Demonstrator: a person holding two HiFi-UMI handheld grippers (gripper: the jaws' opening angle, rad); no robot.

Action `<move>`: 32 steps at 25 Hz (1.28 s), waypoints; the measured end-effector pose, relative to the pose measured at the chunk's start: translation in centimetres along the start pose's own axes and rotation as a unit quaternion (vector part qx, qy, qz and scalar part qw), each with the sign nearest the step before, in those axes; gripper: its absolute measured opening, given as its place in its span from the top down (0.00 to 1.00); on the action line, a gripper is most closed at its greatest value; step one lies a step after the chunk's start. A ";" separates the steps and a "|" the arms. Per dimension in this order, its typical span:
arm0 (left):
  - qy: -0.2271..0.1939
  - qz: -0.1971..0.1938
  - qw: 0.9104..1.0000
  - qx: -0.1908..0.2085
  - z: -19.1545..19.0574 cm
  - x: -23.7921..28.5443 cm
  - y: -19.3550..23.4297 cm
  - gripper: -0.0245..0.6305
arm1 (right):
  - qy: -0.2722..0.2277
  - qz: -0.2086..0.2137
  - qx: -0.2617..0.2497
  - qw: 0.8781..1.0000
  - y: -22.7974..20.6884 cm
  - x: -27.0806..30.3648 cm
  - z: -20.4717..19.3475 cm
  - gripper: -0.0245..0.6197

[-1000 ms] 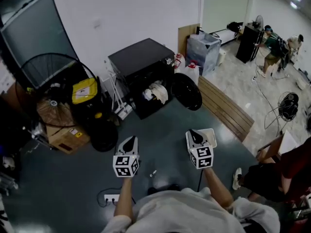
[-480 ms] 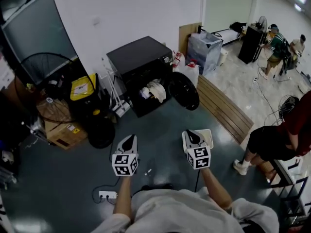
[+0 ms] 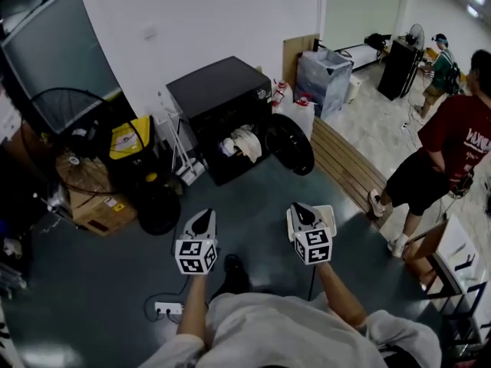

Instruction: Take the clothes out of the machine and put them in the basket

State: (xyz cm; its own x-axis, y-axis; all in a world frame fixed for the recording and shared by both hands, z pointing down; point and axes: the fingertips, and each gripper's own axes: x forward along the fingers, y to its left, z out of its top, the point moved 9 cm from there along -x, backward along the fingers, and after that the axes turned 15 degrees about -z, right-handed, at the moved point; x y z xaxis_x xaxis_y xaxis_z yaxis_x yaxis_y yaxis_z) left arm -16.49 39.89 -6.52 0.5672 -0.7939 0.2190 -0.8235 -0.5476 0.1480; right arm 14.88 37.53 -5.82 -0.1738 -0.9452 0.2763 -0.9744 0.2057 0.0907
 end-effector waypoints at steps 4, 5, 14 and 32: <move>0.000 -0.008 1.000 -0.003 0.2 1.8 1.2 0.93 | 0.002 -0.001 -0.003 1.000 -0.1 1.7 0.2 0.93; 0.000 -0.009 1.000 -0.003 0.2 2.3 1.5 0.93 | 0.003 -0.002 -0.004 1.000 -0.2 2.2 0.2 0.93; 0.001 -0.024 1.000 -0.005 0.9 8.4 7.1 0.93 | 0.005 -0.015 -0.007 1.000 -0.5 9.2 1.1 0.93; 0.007 -0.072 0.997 -0.008 7.1 24.2 26.5 0.93 | 0.024 -0.056 -0.012 0.998 2.7 30.5 7.8 0.93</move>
State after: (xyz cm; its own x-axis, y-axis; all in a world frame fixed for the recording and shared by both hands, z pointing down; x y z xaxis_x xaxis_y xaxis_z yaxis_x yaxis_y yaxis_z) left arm -24.60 4.31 -4.18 0.6803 -0.7029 0.2076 -0.7329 -0.6517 0.1952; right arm 5.80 7.29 -4.61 -0.0571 -0.9495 0.3086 -0.9834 0.1069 0.1468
